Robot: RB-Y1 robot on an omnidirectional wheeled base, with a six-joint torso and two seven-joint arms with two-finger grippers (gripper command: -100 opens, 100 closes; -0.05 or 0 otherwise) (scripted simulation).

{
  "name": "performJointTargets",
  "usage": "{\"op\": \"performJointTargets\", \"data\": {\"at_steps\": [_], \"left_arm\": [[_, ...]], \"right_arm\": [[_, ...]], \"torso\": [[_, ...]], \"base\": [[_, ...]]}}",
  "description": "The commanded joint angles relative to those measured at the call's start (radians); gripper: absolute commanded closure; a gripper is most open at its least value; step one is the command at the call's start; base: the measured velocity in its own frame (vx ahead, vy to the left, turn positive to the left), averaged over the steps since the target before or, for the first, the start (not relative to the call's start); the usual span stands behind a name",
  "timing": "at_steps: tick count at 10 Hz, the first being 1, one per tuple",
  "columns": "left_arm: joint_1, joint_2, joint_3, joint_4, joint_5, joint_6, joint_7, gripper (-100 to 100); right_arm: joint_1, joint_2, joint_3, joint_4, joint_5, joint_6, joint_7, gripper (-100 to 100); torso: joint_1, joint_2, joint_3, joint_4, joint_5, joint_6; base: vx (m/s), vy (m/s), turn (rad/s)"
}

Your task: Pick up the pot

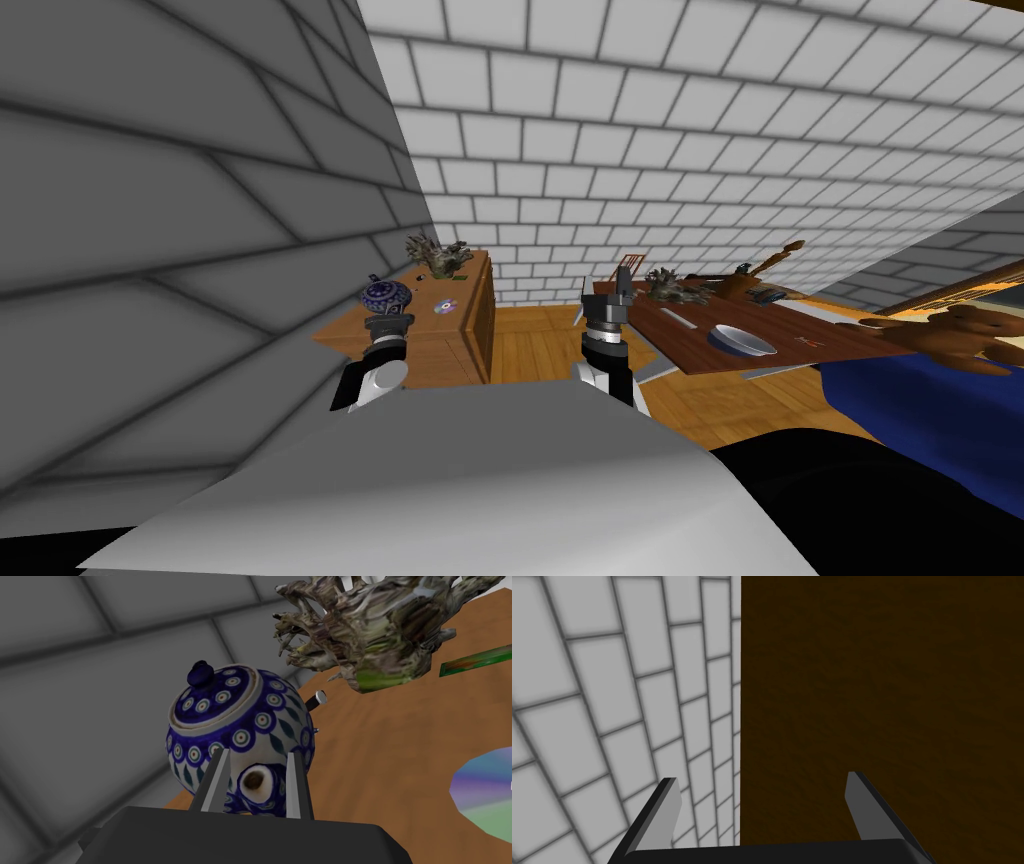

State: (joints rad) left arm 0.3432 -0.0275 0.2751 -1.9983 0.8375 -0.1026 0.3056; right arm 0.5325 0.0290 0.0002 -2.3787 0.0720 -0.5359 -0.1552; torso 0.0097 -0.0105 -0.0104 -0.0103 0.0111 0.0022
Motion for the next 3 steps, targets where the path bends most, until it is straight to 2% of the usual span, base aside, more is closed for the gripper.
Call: {"op": "performJointTargets", "data": {"at_steps": [1, 2, 3], "left_arm": [[0.007, 0.002, -0.001, -0.050, 0.002, -0.001, -0.001, 100], [0.001, -0.009, 0.015, -0.043, 0.003, 0.022, -0.006, 100], [0.000, -0.009, 0.018, -0.049, 0.004, 0.027, -0.006, 0]], "right_arm": [[0.000, 0.000, 0.000, 0.000, 0.000, 0.000, 0.000, 0], [0.000, 0.000, 0.000, 0.000, 0.000, 0.000, 0.000, 0], [0.000, 0.000, 0.000, 0.000, 0.000, 0.000, 0.000, 0]], "torso": [[0.000, 0.000, 0.000, 0.000, 0.000, 0.000], [-0.002, 0.003, 0.002, 0.002, -0.002, 0.000], [-0.003, 0.003, 0.002, 0.001, -0.001, 0.000]], "base": [[0.000, 0.000, 0.000], [0.000, 0.000, 0.000], [0.000, 0.000, 0.000]]}}
